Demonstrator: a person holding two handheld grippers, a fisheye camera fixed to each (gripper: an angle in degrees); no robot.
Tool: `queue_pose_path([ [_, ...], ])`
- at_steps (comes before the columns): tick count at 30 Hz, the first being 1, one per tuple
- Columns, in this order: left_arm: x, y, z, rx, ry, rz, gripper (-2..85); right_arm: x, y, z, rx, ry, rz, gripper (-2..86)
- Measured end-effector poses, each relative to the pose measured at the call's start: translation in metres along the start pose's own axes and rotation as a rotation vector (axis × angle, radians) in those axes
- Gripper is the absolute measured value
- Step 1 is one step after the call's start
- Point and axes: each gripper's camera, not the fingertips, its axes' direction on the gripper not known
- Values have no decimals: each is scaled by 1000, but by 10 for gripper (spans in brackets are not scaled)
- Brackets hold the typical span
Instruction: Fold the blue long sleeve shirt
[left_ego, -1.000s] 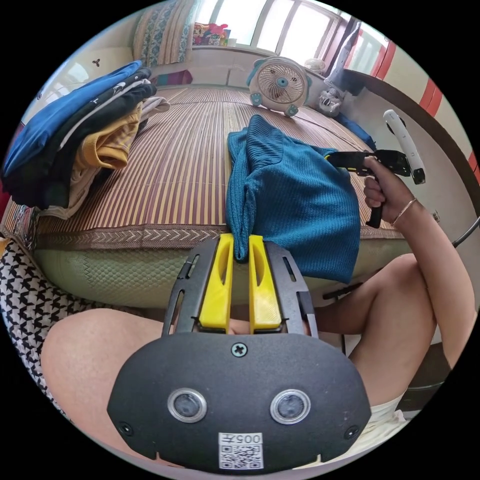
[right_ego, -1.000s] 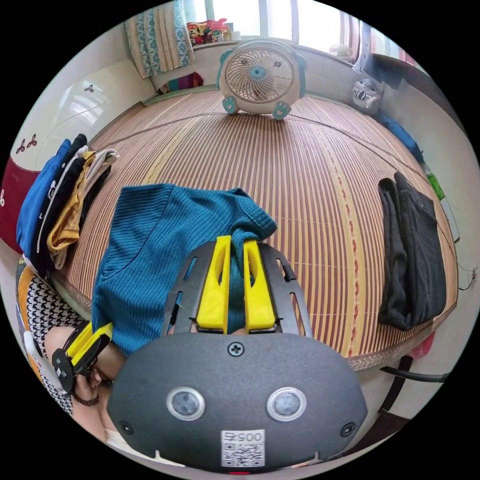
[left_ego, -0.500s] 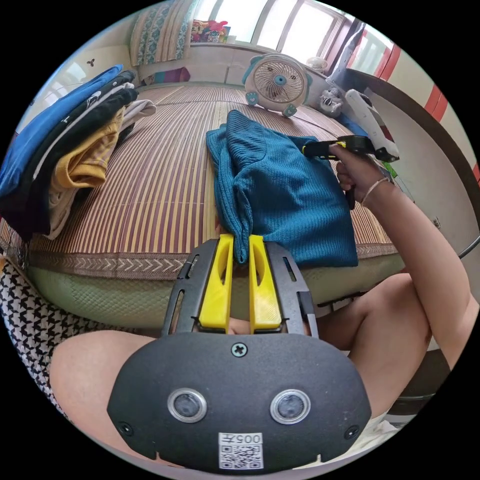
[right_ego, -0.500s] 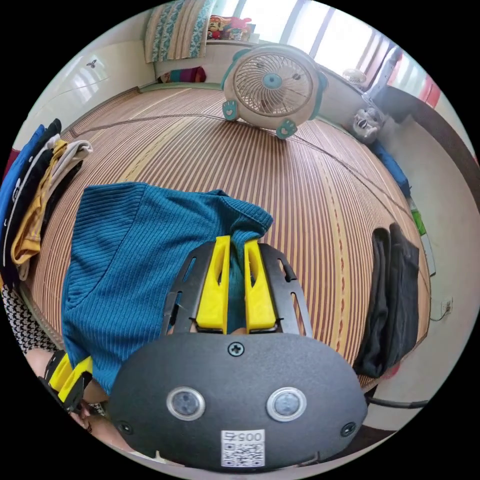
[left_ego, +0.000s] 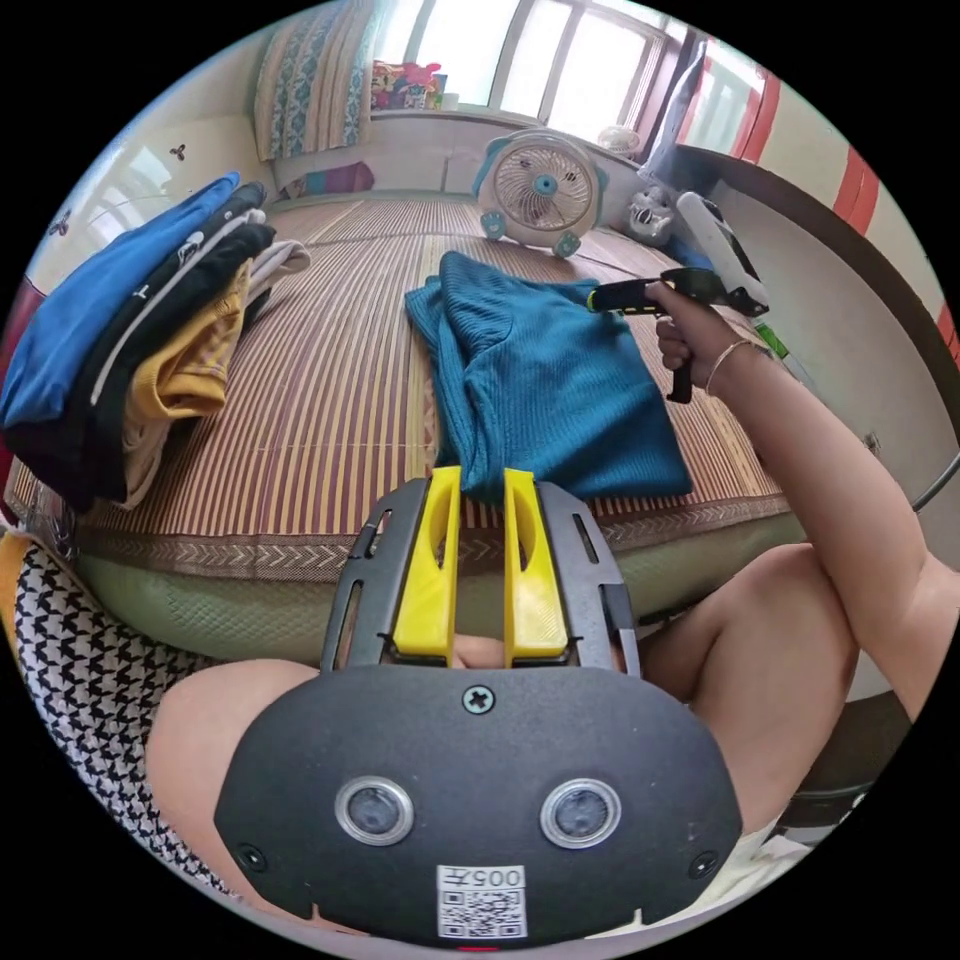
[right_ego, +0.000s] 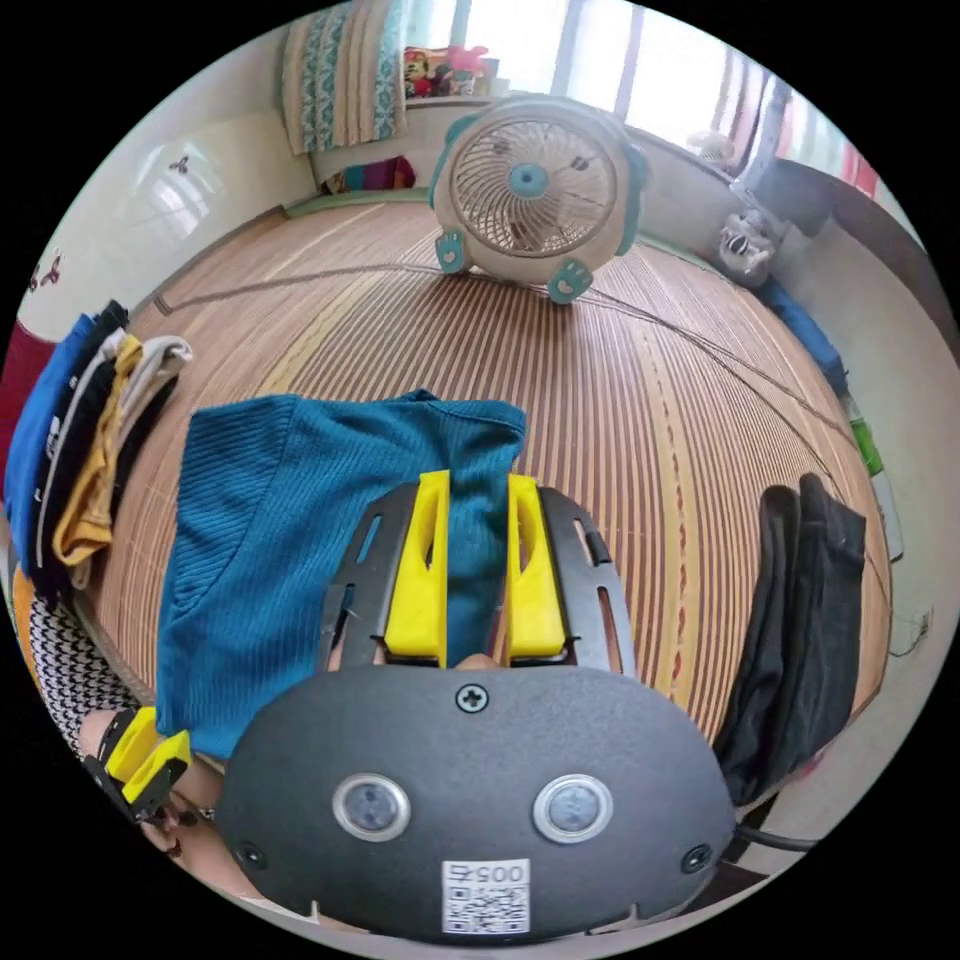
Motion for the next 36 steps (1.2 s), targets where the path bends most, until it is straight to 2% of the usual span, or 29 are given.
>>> queue_pose_path([
  [5,6,-5,-47,34,-38,14,19,15,34,-47,71,-25,72,82],
  [8,17,-21,-75,35,-84,47,1,17,60,-61,69,-62,109,82],
  [11,27,-31,-112,64,-37,70,-4,13,86,-67,17,-79,102,82],
  [16,34,-25,-170,39,-13,-85,-3,9,130,-89,-8,-53,82,81],
  [21,42,-20,-235,-22,-161,-242,-2,9,155,-102,-7,-14,65,79],
  [23,46,-22,-260,-56,-155,-245,-2,12,159,-103,-13,-18,81,76],
  [28,44,-14,-332,15,57,-246,-3,23,163,-100,-32,-36,141,75],
  [31,38,-9,-370,93,261,-186,-5,22,163,-99,-37,-40,157,72],
  [36,4,1,-414,240,491,-242,-6,15,163,-100,-31,-20,140,69],
])
